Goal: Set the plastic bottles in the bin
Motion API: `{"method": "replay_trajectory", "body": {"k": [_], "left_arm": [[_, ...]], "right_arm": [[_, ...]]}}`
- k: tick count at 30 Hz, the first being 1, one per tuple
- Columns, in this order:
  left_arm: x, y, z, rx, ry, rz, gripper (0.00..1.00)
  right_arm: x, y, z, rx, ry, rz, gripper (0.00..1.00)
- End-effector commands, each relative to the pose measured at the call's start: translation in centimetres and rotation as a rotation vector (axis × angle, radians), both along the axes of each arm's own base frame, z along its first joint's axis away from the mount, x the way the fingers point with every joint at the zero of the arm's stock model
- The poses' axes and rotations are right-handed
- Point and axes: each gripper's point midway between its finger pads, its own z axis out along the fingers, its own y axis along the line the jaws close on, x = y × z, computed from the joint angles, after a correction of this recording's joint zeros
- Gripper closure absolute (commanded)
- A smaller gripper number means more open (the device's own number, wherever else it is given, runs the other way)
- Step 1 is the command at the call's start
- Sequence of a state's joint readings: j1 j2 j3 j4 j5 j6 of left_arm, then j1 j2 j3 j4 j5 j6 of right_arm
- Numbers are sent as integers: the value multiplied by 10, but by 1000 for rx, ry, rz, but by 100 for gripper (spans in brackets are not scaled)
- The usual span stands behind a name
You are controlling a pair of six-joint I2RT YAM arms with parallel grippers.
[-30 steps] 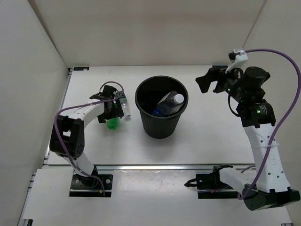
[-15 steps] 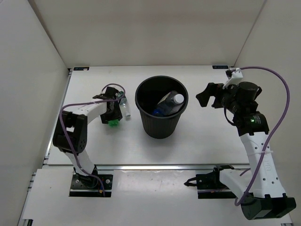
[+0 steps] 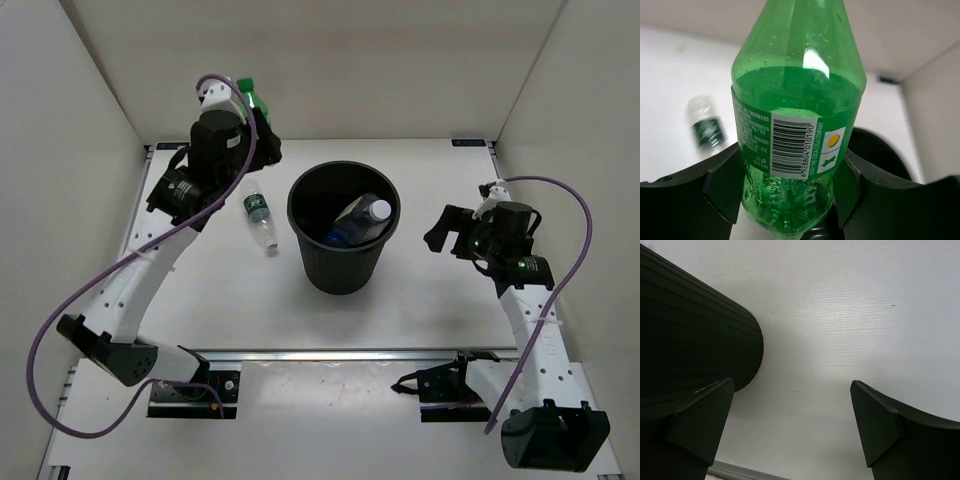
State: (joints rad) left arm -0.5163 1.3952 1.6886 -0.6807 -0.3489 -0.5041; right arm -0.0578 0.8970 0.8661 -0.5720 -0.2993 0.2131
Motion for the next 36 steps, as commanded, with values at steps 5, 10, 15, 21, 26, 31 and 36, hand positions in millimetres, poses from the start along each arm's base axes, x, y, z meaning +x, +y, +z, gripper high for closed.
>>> {"method": "replay_trajectory", "body": {"k": [5, 10, 15, 21, 26, 31, 36], "left_arm": [[-14, -69, 41, -54, -102, -239, 36], [-19, -108, -2, -2, -1, -325, 30], [-31, -122, -35, 5, 67, -391, 13], [-38, -116, -39, 60, 87, -387, 1], [-25, -64, -29, 33, 73, -243, 2], [0, 22, -64, -26, 163, 6, 1], [34, 76, -133, 22, 329, 186, 2]], "right_arm": [[6, -37, 9, -45, -47, -160, 1], [8, -72, 46, -133, -128, -275, 0], [11, -80, 73, -174, -188, -315, 1], [20, -81, 110, -192, -269, -310, 1], [27, -79, 164, -226, -389, -312, 1], [33, -54, 189, -204, -461, -244, 1], [45, -44, 209, -193, -488, -199, 1]]}}
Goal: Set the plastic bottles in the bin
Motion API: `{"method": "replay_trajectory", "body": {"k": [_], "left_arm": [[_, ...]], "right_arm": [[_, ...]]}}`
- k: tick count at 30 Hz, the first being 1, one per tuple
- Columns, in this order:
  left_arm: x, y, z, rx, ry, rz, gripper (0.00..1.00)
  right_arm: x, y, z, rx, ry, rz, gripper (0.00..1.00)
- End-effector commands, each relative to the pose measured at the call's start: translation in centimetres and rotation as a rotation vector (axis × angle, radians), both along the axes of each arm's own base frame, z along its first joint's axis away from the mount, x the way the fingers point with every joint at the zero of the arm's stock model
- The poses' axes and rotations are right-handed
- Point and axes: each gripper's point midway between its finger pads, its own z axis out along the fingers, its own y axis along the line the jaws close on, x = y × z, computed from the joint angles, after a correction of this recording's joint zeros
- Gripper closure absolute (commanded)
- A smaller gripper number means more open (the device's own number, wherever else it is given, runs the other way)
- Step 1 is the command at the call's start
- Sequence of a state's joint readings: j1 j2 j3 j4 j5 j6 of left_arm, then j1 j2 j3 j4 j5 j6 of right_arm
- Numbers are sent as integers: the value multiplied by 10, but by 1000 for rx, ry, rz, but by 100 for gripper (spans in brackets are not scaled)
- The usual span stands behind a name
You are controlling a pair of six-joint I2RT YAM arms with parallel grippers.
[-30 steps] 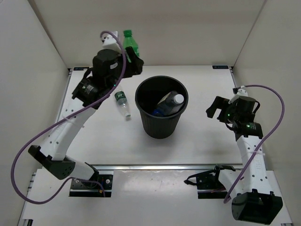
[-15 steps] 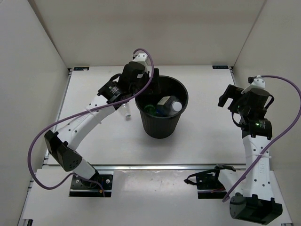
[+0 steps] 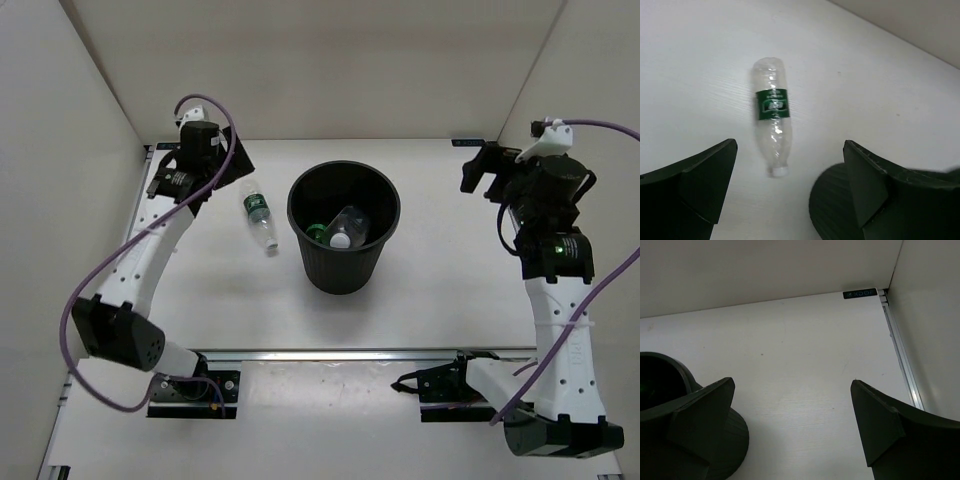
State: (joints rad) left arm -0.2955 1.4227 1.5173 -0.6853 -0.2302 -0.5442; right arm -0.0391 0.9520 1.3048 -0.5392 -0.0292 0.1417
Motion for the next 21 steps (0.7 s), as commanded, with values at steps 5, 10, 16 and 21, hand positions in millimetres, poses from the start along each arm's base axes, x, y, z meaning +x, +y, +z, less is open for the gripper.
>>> {"method": "replay_trajectory", "body": {"k": [5, 10, 16, 21], "left_arm": [[48, -12, -104, 22, 191, -11, 2], [69, -14, -149, 27, 293, 39, 2], [85, -17, -185, 27, 366, 54, 1], [88, -19, -214, -15, 425, 53, 1]], "right_arm": [[28, 14, 40, -17, -98, 61, 1], [40, 12, 30, -9, -70, 65, 1], [66, 8, 18, 28, -34, 86, 1], [77, 11, -5, 37, 10, 107, 1]]}}
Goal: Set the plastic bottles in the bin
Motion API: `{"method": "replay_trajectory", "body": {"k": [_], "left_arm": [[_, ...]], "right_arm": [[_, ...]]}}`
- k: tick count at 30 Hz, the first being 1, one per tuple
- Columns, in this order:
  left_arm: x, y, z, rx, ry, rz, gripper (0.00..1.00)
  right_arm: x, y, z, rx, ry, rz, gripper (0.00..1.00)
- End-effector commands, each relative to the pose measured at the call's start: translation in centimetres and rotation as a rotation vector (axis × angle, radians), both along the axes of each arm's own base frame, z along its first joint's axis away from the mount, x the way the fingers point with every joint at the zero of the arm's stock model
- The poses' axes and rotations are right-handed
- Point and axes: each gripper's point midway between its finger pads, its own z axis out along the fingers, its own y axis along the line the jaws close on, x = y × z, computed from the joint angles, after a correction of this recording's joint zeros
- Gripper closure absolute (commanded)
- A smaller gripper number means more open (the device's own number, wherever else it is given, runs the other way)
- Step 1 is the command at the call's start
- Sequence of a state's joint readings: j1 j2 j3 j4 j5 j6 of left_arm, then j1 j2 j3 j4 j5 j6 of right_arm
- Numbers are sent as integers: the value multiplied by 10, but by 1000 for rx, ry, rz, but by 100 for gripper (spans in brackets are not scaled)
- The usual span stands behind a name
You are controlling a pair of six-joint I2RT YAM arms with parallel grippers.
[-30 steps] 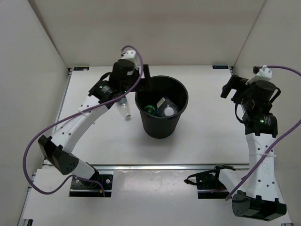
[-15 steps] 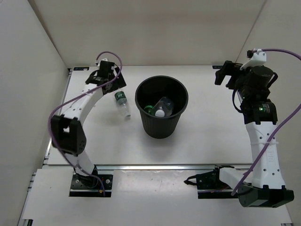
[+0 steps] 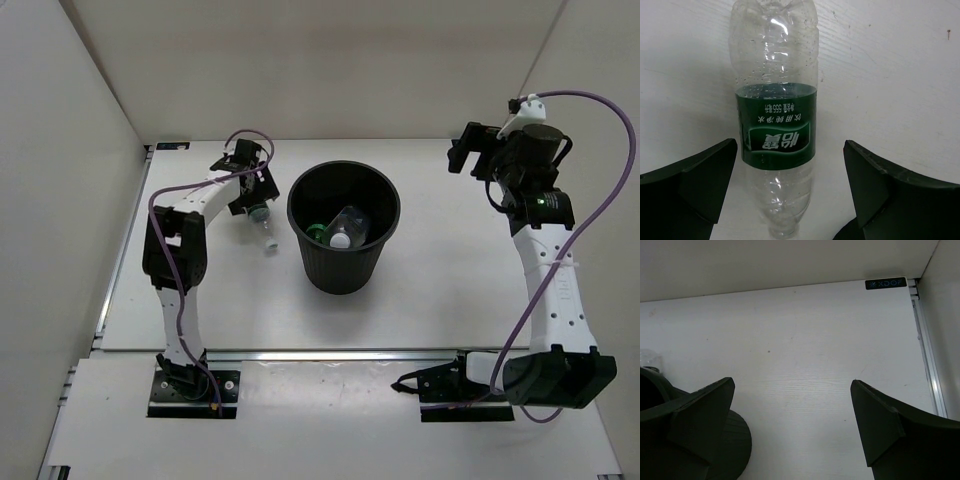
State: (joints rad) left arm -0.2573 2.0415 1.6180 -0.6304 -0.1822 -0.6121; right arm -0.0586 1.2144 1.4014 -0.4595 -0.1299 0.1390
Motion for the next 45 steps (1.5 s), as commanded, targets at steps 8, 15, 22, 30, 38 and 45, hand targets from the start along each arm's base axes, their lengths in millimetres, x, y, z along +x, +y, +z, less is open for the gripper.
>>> {"method": "replay_trajectory", "body": {"k": [8, 15, 22, 30, 38, 45], "left_arm": [[17, -1, -17, -15, 33, 48, 5], [14, -5, 13, -14, -36, 38, 51], [7, 11, 131, 47, -271, 74, 54], [-34, -24, 337, 96, -734, 68, 52], [-81, -93, 391, -193, -898, -90, 51], [-86, -166, 354, -446, -830, -153, 50]], "right_arm": [[6, -2, 1, 53, -38, 40, 1], [-2, -5, -3, 50, -38, 34, 1], [-19, -4, 2, 45, -63, 28, 1], [-43, 1, -11, 76, -95, 35, 1], [-65, 23, -53, 150, -14, 74, 1], [-84, 15, -70, 222, 15, 42, 1]]}}
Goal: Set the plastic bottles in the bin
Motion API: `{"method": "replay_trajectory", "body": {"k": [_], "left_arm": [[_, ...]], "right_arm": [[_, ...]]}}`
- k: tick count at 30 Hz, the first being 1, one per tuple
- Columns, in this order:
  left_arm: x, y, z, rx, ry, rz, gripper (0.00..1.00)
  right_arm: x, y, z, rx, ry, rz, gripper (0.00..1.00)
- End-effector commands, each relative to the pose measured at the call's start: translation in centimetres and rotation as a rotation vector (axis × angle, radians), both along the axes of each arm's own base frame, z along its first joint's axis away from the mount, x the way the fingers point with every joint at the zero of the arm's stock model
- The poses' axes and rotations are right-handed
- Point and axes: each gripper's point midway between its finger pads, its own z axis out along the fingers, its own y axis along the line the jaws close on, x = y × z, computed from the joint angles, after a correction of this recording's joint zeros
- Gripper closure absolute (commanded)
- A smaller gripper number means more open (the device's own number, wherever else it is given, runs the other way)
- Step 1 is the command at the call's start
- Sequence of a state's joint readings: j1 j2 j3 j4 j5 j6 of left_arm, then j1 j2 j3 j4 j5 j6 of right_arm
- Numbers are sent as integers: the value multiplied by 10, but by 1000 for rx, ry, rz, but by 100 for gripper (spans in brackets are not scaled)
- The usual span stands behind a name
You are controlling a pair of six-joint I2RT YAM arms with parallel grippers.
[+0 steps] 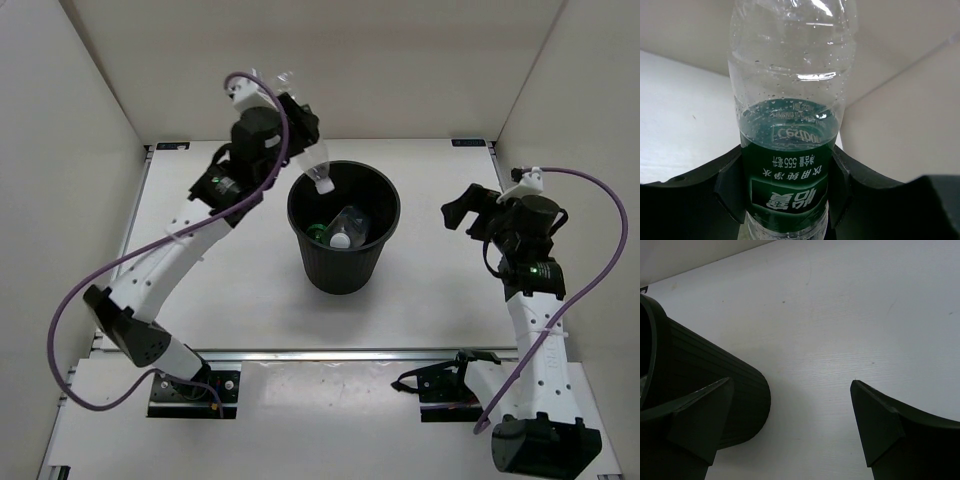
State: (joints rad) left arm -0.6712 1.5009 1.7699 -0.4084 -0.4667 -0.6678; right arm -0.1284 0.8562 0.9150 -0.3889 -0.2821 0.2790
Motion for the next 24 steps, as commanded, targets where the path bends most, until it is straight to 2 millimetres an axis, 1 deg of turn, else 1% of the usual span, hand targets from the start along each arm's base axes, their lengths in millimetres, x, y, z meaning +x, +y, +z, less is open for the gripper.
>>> {"method": "replay_trajectory", "body": {"k": [1, 2, 3, 4, 5, 6, 10, 11, 12, 13, 14, 15, 16, 19, 20, 21, 22, 23, 24], "left_arm": [[-4, -54, -29, -104, 60, -114, 50], [-6, -61, -34, -128, 73, -126, 50], [-7, -66, -33, -143, 70, -142, 50], [-5, -77, -48, -146, 102, -154, 50], [-9, -85, -49, -155, 108, -176, 50], [-9, -92, -60, -152, 137, -174, 50], [-17, -108, -83, -141, 194, -195, 43], [-20, -109, -89, -140, 206, -198, 39], [-26, -110, -92, -128, 211, -200, 34], [-27, -107, -93, -114, 213, -190, 29], [-31, -102, -93, -109, 212, -180, 18], [-34, -102, -98, -94, 216, -190, 2], [-38, -99, -89, -97, 202, -199, 1], [-45, -86, -72, -70, 168, -208, 1], [-44, -78, -60, -60, 143, -210, 2], [-43, -70, -51, -40, 130, -202, 1], [-42, -59, -28, -55, 94, -189, 2], [-44, -50, -27, -5, 102, -180, 1], [-39, -34, -8, 11, 75, -148, 1]], "right_arm": [[-5, -3, 19, 39, -56, -8, 1], [-7, -3, 15, 37, -43, -10, 0], [-7, -4, 14, 40, -35, -14, 0], [-8, -2, 11, 32, -28, -6, 1], [-10, -1, 13, 32, -31, -2, 1], [-9, 0, 12, 22, -27, -3, 1], [-10, -1, 7, 14, -10, -15, 1], [-10, 1, 8, 15, -13, -4, 1], [-10, -1, 3, 17, 0, -8, 1], [-9, 0, 4, 22, -5, -4, 1], [-10, -2, 4, 22, -10, -10, 1], [-10, -1, 4, 26, -11, -5, 0], [-10, -1, 1, 31, 1, -8, 1], [-8, -3, 5, 15, -10, -9, 1], [-7, -3, 7, 16, -11, -10, 0], [-5, -3, 4, 9, 1, -10, 1], [-2, -4, 4, 6, 10, -11, 1], [-1, -6, 7, 1, 10, -20, 1], [-1, -8, 1, -9, 38, -28, 1]]}}
